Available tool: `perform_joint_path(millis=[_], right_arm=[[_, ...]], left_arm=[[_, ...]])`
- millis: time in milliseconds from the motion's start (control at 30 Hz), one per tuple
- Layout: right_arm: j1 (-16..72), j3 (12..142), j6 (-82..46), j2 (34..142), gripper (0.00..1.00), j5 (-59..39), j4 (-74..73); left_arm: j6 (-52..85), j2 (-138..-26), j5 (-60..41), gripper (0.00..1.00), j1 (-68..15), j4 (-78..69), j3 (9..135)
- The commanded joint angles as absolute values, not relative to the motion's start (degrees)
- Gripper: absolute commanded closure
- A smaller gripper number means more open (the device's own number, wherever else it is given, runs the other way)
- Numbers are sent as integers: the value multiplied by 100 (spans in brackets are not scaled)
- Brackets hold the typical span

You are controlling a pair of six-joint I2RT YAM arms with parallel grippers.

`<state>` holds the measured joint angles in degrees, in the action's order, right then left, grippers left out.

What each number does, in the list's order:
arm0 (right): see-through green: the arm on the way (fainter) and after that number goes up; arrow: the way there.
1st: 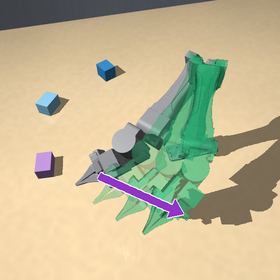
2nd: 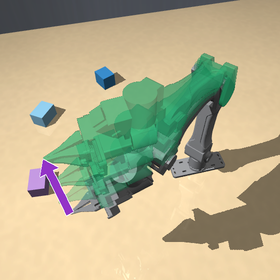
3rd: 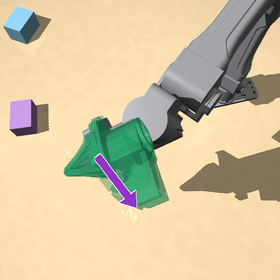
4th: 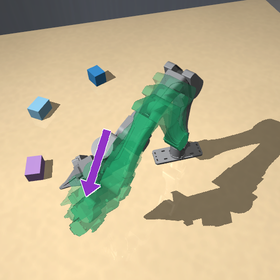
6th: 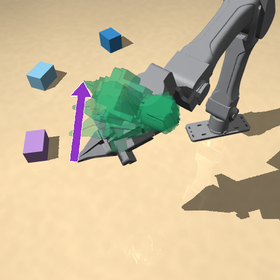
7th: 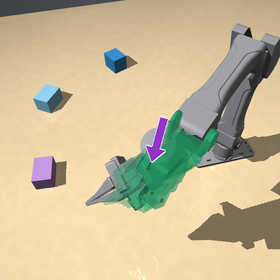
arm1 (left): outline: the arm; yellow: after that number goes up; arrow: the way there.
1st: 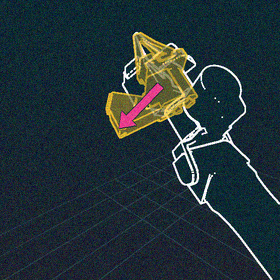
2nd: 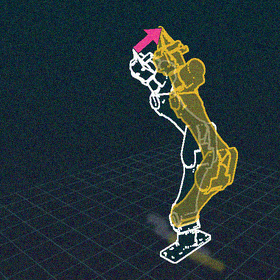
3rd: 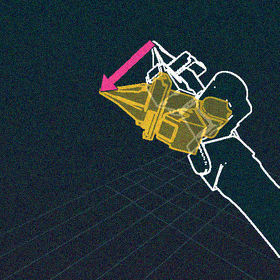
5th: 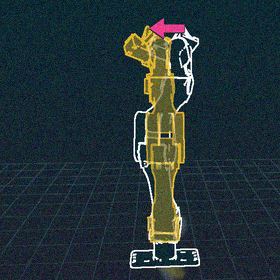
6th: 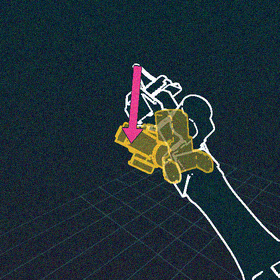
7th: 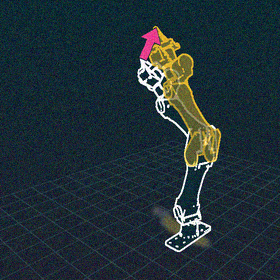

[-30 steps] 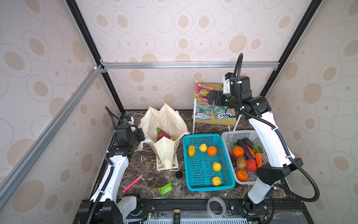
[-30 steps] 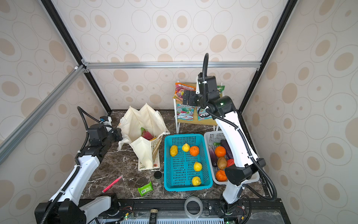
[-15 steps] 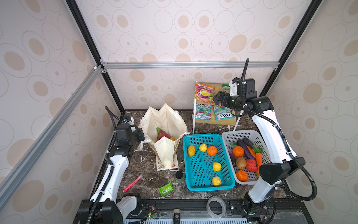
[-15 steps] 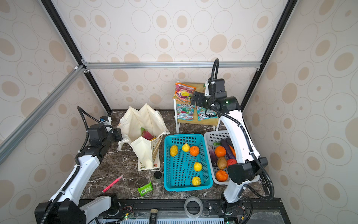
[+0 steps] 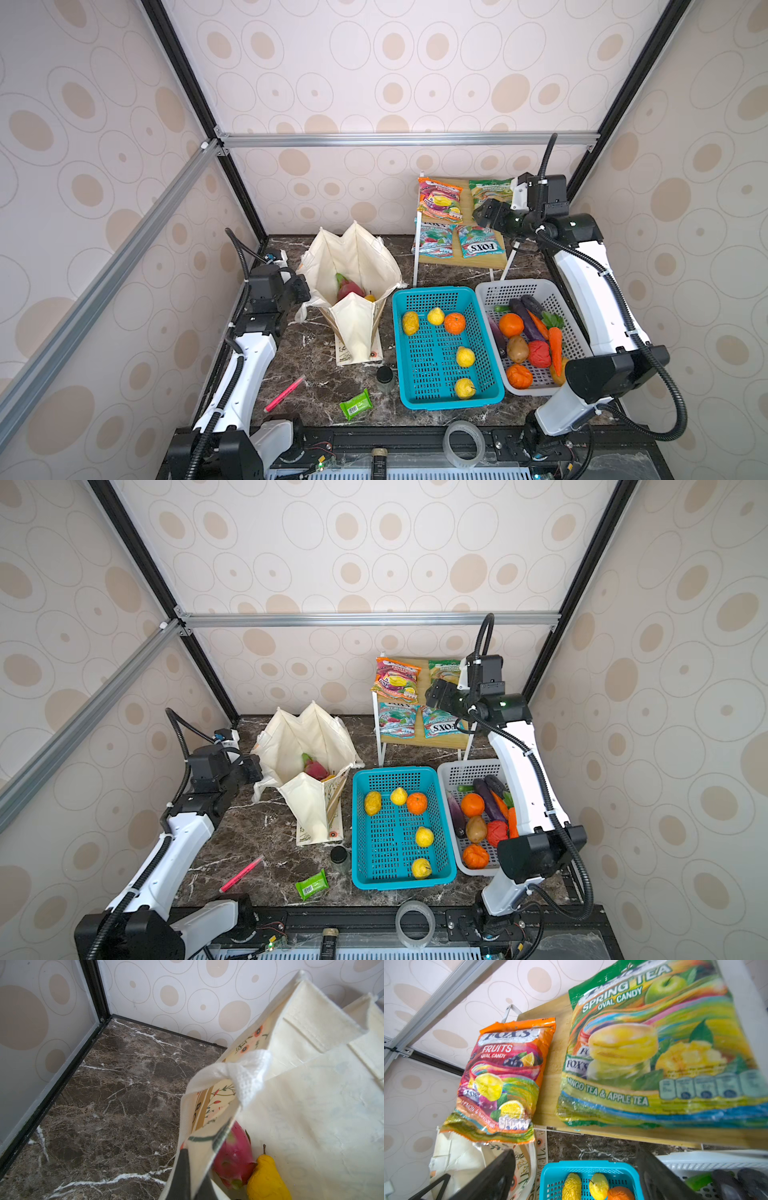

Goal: Place the food into the grocery bag and tie it
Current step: 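Lower the right gripper and grasp the orange Fox's Fruits candy bag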

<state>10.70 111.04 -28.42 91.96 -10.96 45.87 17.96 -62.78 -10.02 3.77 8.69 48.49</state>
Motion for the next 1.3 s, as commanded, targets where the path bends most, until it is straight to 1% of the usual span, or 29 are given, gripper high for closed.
perform_joint_path(millis=[0,267,400,500,600,900,1033,1133,1267], right_arm=[[1220,10940,-3049,8797,7,-1379,4164],[1574,11533,-3080,9348,11,-1554,4201],[1573,11903,-3054,9764,19,-1661,4247],[1764,12144,-2889,10046,24,-1459,4392],[1802,12171,-2891,10193,27,-1476,4394],[1862,12107,-2830,10349,29,-1408,4363],[1862,11825,-2859,10256,32,-1517,3994],[1859,11601,-2927,10124,39,-1604,3739],[1856,11302,-2936,9895,56,-1586,3366]], left_arm=[[1748,-6214,-1034,100,413,732,4899],[1742,-6223,-1033,100,413,739,4902],[1740,-6223,-1023,100,413,739,4896],[1745,-6223,-1032,100,409,750,4896],[1745,-6223,-1036,100,405,747,4896],[1741,-6214,-1046,100,413,749,4904],[1745,-6214,-1047,100,412,750,4904],[1741,-6214,-1059,100,413,756,4905],[1745,-6223,-1083,100,413,747,4909]])
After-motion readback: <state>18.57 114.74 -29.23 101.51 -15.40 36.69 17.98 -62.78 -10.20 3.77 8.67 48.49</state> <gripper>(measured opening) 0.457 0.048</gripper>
